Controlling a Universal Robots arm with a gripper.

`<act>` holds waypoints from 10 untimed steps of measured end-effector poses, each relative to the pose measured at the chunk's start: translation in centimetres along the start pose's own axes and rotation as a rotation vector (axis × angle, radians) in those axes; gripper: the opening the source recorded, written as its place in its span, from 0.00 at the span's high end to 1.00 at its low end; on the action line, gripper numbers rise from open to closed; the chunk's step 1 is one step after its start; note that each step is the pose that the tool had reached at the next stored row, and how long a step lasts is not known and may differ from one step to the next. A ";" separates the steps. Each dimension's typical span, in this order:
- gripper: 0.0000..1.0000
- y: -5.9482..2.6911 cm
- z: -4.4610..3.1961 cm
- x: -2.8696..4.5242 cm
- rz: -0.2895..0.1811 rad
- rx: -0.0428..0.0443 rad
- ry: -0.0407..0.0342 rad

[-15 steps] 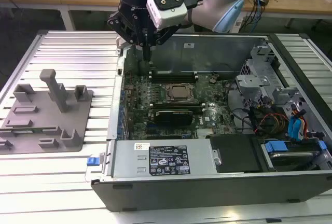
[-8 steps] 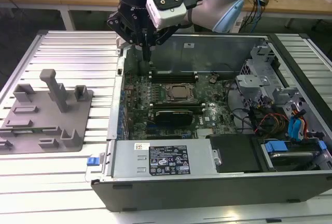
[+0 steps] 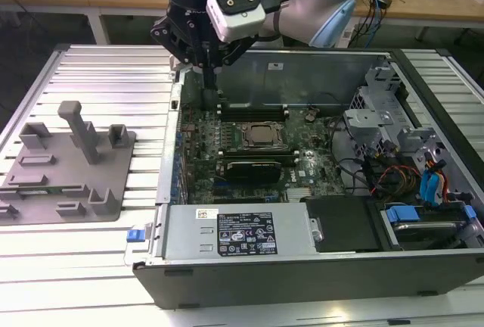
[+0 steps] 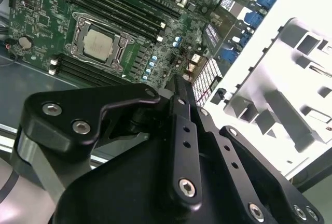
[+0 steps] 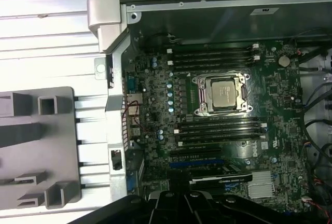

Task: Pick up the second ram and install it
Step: 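Reach for the second ram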

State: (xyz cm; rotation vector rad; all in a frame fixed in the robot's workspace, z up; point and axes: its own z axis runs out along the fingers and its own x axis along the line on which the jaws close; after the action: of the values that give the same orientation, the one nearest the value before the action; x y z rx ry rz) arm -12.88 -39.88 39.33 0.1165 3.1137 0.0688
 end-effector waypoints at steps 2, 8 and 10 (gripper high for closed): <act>0.92 -0.01 0.00 0.09 0.000 0.0000 0.0000; 0.92 -0.05 -0.01 0.62 0.000 -0.0001 -0.0001; 0.92 -0.07 -0.02 0.88 0.000 0.0000 0.0000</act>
State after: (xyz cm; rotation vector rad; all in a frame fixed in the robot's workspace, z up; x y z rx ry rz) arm -13.76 -39.89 39.33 0.1165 3.1137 0.0689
